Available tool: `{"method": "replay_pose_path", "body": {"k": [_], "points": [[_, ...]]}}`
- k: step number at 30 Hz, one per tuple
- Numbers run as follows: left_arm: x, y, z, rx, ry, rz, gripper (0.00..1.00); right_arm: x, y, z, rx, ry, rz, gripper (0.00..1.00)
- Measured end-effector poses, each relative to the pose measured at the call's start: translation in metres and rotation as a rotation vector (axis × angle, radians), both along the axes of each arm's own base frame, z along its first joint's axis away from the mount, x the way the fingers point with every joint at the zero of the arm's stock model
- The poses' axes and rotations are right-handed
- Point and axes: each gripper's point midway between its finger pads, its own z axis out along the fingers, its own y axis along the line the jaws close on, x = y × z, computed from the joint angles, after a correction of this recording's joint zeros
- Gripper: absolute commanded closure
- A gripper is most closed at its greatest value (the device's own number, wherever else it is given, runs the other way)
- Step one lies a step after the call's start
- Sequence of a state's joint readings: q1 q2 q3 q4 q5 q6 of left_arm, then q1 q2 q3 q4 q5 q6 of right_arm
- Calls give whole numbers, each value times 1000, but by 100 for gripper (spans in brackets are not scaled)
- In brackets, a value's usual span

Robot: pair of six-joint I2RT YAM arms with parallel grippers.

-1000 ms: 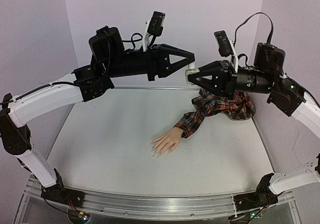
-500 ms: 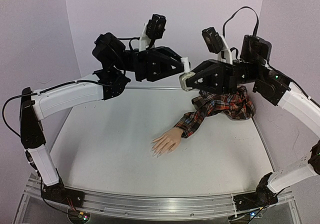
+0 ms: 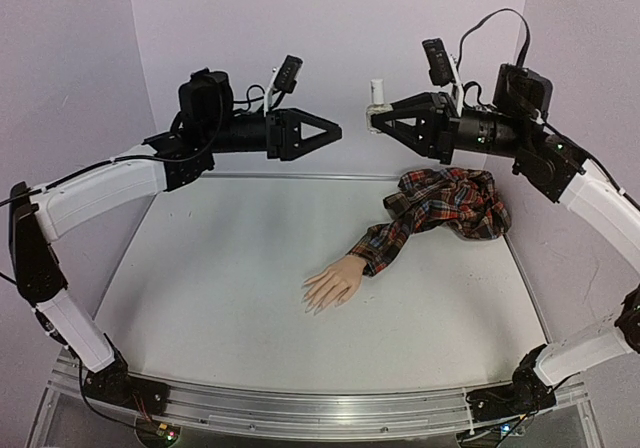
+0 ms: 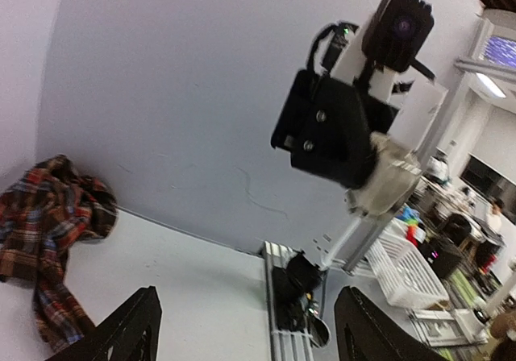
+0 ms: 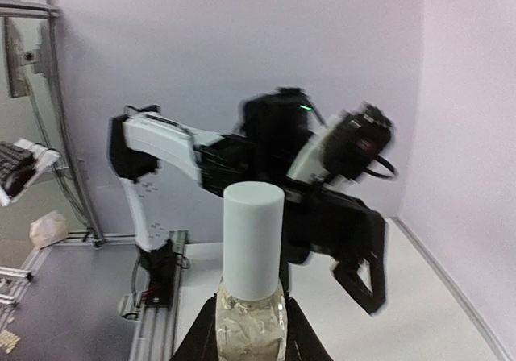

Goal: Paint the nails
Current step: Screw the nail polish bottle cap onto the nail polish bottle.

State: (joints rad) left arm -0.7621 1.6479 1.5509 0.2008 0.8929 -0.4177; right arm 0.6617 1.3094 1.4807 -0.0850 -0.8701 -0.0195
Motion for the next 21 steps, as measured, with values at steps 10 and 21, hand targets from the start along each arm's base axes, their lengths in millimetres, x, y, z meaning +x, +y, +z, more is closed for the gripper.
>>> {"method": "replay_pose_path", "body": {"k": [10,21], "points": [[21,3,56,-108,-40,472,23,77,-12,-30,-86,19,-405,100],[47,-39,42,-84,-33,594,32,88,-13,-36,-113,9,-518,100]]}}
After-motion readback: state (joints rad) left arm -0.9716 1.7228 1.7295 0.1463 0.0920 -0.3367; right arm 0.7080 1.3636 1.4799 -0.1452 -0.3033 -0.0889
